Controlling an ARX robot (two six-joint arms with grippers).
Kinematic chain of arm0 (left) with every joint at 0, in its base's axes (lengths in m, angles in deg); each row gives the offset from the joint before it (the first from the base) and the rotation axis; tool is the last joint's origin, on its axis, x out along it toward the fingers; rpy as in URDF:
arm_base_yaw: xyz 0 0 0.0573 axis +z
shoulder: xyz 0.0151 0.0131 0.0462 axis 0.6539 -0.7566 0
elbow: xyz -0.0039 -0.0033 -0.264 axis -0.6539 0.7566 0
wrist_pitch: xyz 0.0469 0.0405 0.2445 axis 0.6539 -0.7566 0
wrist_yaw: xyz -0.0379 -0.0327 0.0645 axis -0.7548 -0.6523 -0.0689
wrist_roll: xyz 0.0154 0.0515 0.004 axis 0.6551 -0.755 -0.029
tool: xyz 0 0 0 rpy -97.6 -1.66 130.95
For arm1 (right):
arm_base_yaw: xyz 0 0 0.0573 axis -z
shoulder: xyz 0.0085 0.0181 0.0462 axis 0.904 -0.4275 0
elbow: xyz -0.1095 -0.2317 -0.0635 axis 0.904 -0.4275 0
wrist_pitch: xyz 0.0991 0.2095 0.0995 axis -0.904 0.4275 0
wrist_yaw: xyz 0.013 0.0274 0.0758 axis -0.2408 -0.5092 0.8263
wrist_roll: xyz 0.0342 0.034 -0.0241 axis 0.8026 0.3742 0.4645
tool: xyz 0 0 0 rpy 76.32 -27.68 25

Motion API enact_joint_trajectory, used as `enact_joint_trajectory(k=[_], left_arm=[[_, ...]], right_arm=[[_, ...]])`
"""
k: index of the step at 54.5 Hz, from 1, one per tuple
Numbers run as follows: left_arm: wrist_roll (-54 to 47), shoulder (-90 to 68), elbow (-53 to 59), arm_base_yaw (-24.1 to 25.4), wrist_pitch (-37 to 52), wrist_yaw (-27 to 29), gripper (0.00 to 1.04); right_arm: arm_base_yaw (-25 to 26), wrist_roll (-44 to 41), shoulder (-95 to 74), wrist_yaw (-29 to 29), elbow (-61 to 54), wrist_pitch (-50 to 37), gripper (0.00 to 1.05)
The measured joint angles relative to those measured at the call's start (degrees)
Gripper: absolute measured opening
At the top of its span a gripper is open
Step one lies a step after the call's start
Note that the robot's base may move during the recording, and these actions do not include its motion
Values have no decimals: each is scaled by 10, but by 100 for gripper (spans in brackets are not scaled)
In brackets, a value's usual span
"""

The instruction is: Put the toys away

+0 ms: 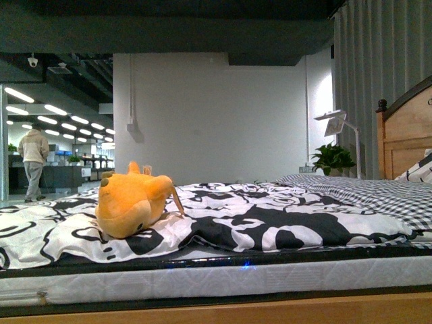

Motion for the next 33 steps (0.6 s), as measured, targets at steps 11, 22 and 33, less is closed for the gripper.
enact_joint_trajectory(k=[11, 22, 33], left_arm=[[0, 0, 0, 0, 0, 0, 98], [0, 0, 0, 0, 0, 0, 98], [0, 0, 0, 0, 0, 0, 98]], right_arm=[[0, 0, 0, 0, 0, 0, 98], [0, 0, 0, 0, 0, 0, 98], [0, 0, 0, 0, 0, 0, 98]])
